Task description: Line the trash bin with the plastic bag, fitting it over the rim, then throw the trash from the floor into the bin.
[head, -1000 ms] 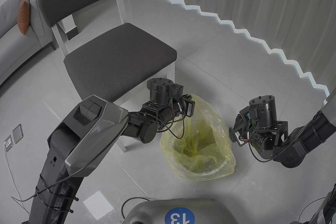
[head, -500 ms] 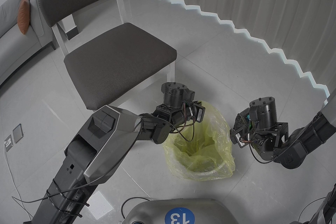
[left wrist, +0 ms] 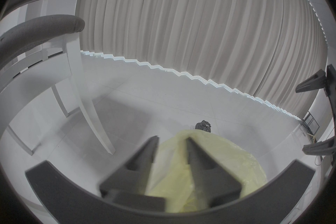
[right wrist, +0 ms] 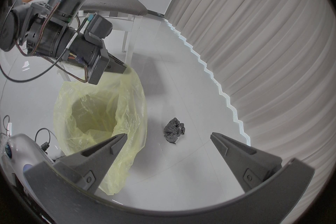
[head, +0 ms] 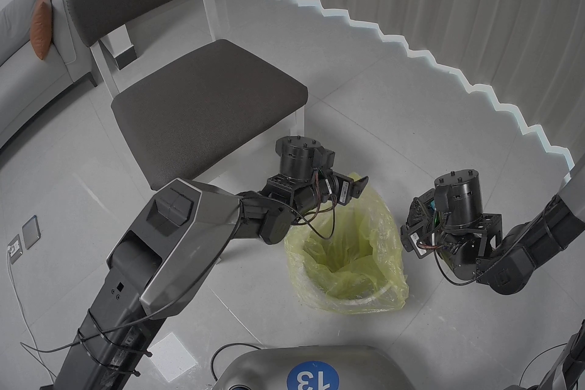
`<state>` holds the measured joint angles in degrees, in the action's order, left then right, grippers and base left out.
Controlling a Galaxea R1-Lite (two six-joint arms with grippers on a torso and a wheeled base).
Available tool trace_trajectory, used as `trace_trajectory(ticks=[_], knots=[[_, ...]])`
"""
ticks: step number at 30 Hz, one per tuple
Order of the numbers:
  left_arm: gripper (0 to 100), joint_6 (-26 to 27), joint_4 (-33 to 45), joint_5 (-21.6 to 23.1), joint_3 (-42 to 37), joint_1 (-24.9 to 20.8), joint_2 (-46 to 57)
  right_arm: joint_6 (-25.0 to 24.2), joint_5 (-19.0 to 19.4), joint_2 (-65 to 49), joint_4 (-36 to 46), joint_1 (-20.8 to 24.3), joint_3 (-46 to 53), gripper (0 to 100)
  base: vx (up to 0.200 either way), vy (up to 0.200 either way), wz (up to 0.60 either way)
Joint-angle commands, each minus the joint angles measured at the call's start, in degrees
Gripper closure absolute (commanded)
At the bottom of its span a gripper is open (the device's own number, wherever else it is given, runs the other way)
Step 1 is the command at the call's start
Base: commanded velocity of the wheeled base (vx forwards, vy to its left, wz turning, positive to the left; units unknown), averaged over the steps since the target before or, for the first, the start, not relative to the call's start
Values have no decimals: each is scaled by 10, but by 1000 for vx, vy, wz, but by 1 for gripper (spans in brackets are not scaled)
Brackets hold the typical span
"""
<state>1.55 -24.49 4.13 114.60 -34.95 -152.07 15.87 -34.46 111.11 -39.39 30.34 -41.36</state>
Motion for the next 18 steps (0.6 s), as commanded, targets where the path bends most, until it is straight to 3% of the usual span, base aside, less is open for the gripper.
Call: trace_trajectory(ticks=[1,7,18], knots=[[0,0,0,0,0,7,41,0,0,2,0,1,0,0,0,0,0],[0,2,-22,-4,-45,7,74,0,0,2,0,1,2,0,0,0,0],[0,9,-116,-15,-297,0,240,5,0,-7,2,4,16,0,0,0,0]])
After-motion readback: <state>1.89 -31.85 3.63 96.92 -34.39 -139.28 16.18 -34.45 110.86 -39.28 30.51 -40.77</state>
